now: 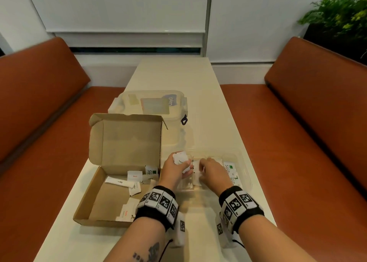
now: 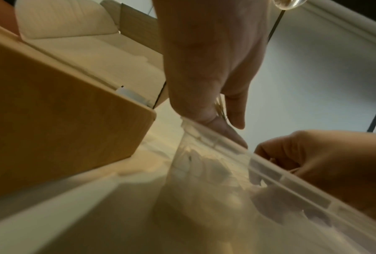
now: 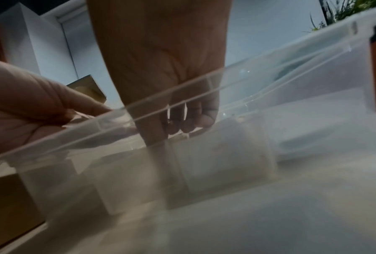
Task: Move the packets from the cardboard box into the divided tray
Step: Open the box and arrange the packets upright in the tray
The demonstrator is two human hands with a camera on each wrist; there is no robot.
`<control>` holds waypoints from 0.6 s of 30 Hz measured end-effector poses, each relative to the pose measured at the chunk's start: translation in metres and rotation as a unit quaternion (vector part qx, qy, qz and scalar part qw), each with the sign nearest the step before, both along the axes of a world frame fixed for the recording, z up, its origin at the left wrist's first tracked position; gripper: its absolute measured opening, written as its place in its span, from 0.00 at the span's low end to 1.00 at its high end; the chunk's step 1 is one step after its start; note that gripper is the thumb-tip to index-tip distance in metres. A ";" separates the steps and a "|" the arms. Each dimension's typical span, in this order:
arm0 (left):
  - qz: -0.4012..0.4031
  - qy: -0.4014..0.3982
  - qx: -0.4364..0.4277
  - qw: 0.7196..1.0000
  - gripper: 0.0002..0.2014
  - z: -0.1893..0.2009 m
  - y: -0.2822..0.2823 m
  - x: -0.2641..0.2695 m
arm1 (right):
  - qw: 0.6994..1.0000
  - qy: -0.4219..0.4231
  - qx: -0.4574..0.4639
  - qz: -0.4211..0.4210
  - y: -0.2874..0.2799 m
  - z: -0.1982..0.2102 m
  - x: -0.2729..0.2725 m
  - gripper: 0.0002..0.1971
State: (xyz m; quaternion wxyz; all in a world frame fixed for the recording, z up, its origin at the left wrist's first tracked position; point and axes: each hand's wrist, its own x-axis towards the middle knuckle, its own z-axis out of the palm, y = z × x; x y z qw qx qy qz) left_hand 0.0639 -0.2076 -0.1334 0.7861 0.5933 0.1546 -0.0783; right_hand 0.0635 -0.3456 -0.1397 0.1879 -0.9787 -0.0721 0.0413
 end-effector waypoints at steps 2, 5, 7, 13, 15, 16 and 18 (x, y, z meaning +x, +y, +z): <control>-0.004 0.008 -0.019 1.000 0.15 0.002 0.002 0.000 | 1.000 0.004 -0.008 0.006 0.001 -0.002 0.000 0.08; -0.005 0.015 -0.049 0.999 0.14 0.005 0.004 -0.002 | 1.000 0.017 -0.020 0.006 0.002 -0.002 0.001 0.10; -0.005 0.021 -0.069 0.997 0.12 0.006 0.006 -0.003 | 1.000 0.017 -0.024 0.003 0.002 -0.002 0.003 0.11; -0.016 0.041 -0.107 0.993 0.04 0.008 0.007 -0.003 | 0.999 0.016 -0.031 -0.002 0.004 -0.003 0.003 0.08; -0.018 0.047 -0.120 0.991 0.05 0.009 0.007 -0.003 | 0.999 0.018 -0.033 0.004 0.003 -0.003 0.003 0.08; -0.017 0.049 -0.123 0.991 0.06 0.010 0.007 -0.003 | 0.999 0.018 -0.037 0.010 0.003 -0.003 0.003 0.08; -0.009 0.052 -0.126 0.991 0.07 0.010 0.006 -0.002 | 0.999 0.012 -0.043 0.018 0.002 -0.003 0.004 0.08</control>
